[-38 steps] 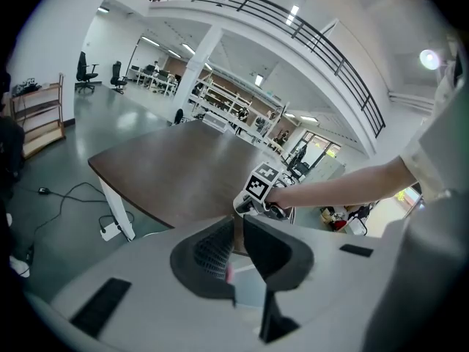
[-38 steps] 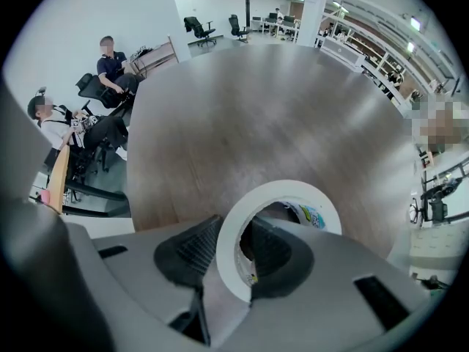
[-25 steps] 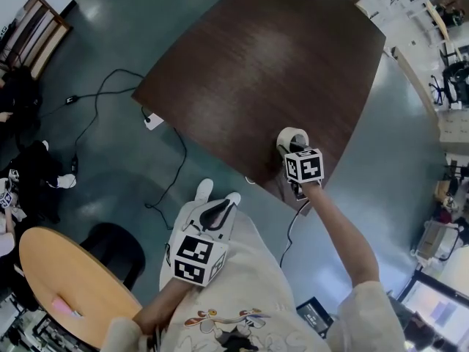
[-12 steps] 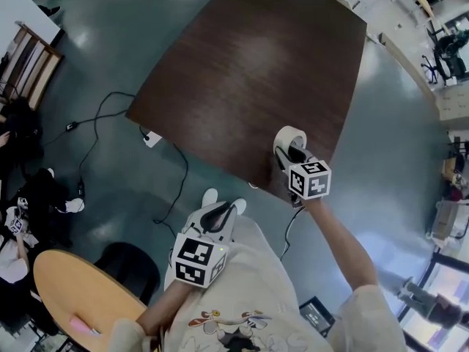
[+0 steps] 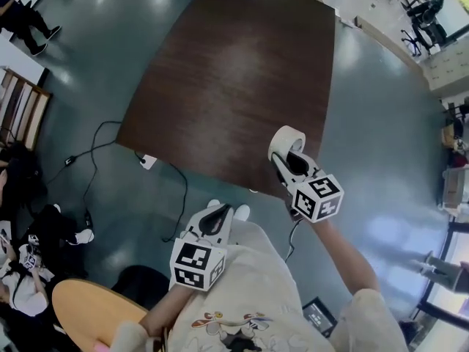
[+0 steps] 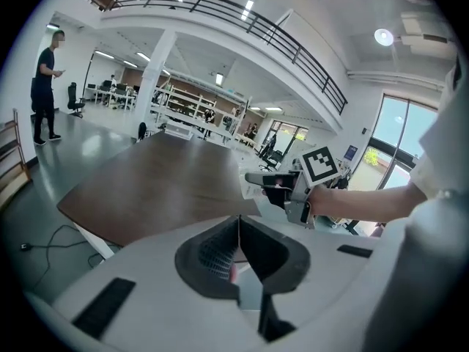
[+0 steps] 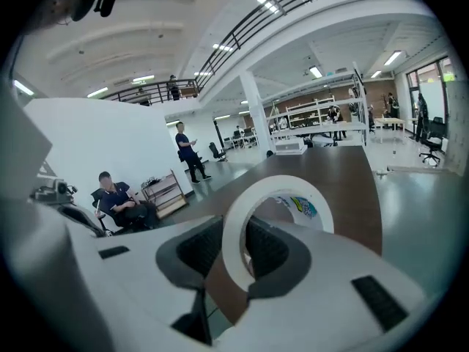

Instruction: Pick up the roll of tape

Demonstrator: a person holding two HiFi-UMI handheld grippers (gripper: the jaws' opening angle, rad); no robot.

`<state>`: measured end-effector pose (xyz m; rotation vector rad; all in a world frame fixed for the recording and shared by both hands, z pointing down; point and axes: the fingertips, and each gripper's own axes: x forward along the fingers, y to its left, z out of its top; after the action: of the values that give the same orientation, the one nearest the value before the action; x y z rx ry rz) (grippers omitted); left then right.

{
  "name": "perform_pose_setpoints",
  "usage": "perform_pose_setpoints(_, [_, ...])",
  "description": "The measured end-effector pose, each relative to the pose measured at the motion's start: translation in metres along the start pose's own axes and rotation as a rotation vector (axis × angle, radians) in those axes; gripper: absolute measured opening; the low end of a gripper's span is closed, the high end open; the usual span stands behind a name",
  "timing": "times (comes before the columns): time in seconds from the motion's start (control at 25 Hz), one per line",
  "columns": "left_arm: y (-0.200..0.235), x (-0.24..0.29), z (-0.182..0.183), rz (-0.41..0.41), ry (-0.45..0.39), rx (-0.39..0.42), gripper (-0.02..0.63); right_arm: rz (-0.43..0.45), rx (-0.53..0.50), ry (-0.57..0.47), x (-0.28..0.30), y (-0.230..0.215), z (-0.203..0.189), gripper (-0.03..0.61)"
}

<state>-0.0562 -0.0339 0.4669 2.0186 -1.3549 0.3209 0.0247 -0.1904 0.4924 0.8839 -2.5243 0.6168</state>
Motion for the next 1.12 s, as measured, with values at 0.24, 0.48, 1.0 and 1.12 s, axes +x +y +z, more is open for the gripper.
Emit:
perform_pose_setpoints(0.24, [-0.021,0.004,0.016,-0.037,-0.025,0.043,0.008,0.005,-0.018,-0.109,-0.05,0.015,0.031,0.103])
perform_pose_setpoints(0.48, [-0.041,0.004,0.025,-0.073,-0.039,0.076,0.008,0.001,-0.053,-0.214,-0.104,0.034,0.061,0.103])
perform_pose_setpoints(1.0, [-0.069,0.006,0.047,-0.112,-0.071,0.115,0.008,-0.081,-0.127,-0.416,-0.208,0.064,0.101,0.103])
perform_pose_setpoints(1.12, [-0.074,0.003,0.052,-0.115,-0.083,0.124,0.008,-0.098,-0.122,-0.429,-0.224,0.067,0.097,0.103])
